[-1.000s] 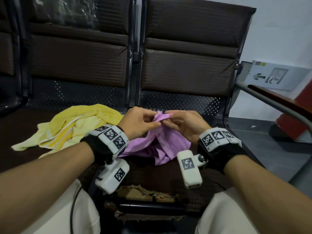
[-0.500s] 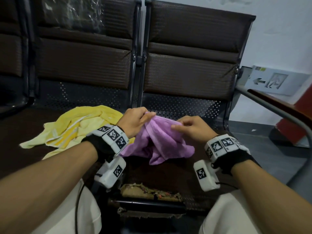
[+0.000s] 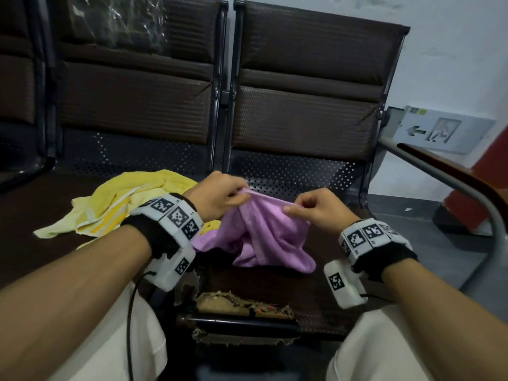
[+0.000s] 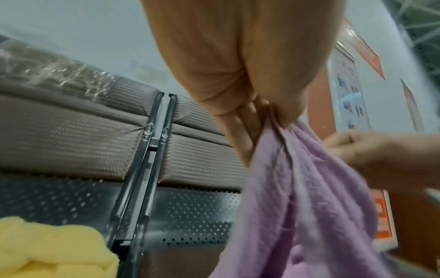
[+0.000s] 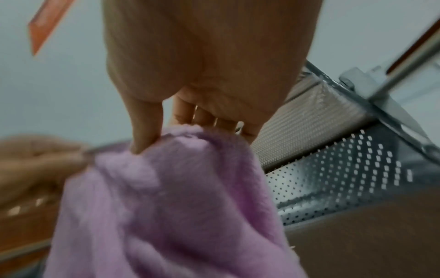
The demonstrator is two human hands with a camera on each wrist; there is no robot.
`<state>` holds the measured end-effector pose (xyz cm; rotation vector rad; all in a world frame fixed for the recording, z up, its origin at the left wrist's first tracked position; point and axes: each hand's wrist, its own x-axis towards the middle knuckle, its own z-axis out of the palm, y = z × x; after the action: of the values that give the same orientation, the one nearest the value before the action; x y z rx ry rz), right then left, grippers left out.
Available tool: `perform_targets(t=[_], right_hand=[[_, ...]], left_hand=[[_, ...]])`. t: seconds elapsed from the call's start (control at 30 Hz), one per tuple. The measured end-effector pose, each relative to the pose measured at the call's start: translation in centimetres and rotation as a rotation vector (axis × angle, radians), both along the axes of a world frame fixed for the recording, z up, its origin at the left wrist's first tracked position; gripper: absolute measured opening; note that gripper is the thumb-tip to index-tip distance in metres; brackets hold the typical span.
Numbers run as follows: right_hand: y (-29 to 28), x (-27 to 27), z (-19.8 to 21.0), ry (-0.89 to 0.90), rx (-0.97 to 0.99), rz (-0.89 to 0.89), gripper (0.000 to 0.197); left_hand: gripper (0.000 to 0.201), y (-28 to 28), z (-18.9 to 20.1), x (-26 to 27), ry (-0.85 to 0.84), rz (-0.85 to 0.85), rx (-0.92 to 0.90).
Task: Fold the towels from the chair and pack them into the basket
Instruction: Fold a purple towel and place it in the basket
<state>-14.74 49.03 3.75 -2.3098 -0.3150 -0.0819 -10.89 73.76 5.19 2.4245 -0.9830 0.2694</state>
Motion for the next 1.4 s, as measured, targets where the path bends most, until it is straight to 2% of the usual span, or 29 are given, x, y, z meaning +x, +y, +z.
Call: perform_targets(t=[0.07, 0.17, 0.23, 0.27, 0.33, 0.4, 0.47, 0.5, 0.57, 0.63, 0.73, 0.8, 0.9, 1.0, 1.07, 1.17, 1.27, 1.4], right_hand=[[-0.6, 0.0, -0.2, 0.032, -0.302, -0.003, 0.043], [-1.5, -0.1, -0.4, 0.126, -0.629, -0.055, 0.056], [-2.1, 0.0, -0.6, 0.177, -0.848, -0.097, 0.063], [-2.3, 0.0, -0.6, 0.197, -0.923, -0.124, 0.062], [-2.7, 0.1, -0.4, 0.221, -0.940, -0.179, 0.052], [-2.7, 0.0, -0.2, 0.224, -0.785, -0.230, 0.044], [-2.7, 0.0, -0.2, 0.208, -0.617, -0.273, 0.053], [-2.7, 0.0, -0.1, 0.204, -0.615, -0.276, 0.055], [-2.6, -0.1, 0.0, 0.227, -0.665, -0.274, 0.038], [-2.7, -0.2, 0.2, 0.229, -0.616, -0.255, 0.019], [-3.0, -0.4, 0.5, 0.025, -0.464, -0.265, 0.016], [-3.1, -0.6, 0.6, -0.149, -0.491, -0.254, 0.018], [-2.2, -1.1, 0.4, -0.264, -0.667, -0.179, 0.019], [-1.7, -1.0, -0.1, -0.256, -0.735, -0.103, 0.013], [-1.9, -0.9, -0.4, -0.180, -0.704, -0.112, 0.016], [-2.4, -0.8, -0.9, -0.118, -0.527, -0.251, 0.027], [-2.3, -1.3, -0.7, -0.114, -0.254, -0.414, 0.024], [-2.7, -1.1, 1.2, -0.138, 0.037, -0.543, 0.014]], left_hand=[[0.014, 0.2, 0.5, 0.4, 0.091, 0.035, -0.219], [0.014, 0.9, 1.7, 1.0, 0.425, 0.108, -0.707], [0.020, 1.7, 2.4, 1.3, 0.588, 0.143, -1.023], [0.020, 2.1, 2.5, 1.4, 0.656, 0.142, -1.140], [0.018, 2.4, 2.2, 1.5, 0.751, 0.158, -1.224], [0.018, 2.5, 1.4, 1.7, 0.803, 0.227, -1.219], [0.018, 2.6, 0.6, 2.0, 0.813, 0.330, -1.209], [0.019, 2.7, 0.4, 2.2, 0.792, 0.389, -1.185], [0.023, 3.0, 0.1, 2.5, 0.715, 0.494, -1.043], [0.025, 3.1, 0.1, 2.8, 0.646, 0.541, -0.889], [0.030, 3.5, -0.4, 3.3, 0.546, 0.567, -0.790], [0.031, 4.1, -1.0, 3.5, 0.471, 0.592, -0.735], [0.031, 5.1, -1.9, 3.4, 0.419, 0.627, -0.583], [0.033, 5.8, -2.1, 3.1, 0.358, 0.655, -0.507], [0.028, 6.1, -2.0, 2.8, 0.280, 0.665, -0.455], [0.020, 6.0, -1.7, 2.4, 0.239, 0.638, -0.398], [0.024, 5.5, -1.1, 1.5, 0.238, 0.578, -0.404], [0.023, 4.4, 0.8, 0.4, 0.261, 0.491, -0.621]])
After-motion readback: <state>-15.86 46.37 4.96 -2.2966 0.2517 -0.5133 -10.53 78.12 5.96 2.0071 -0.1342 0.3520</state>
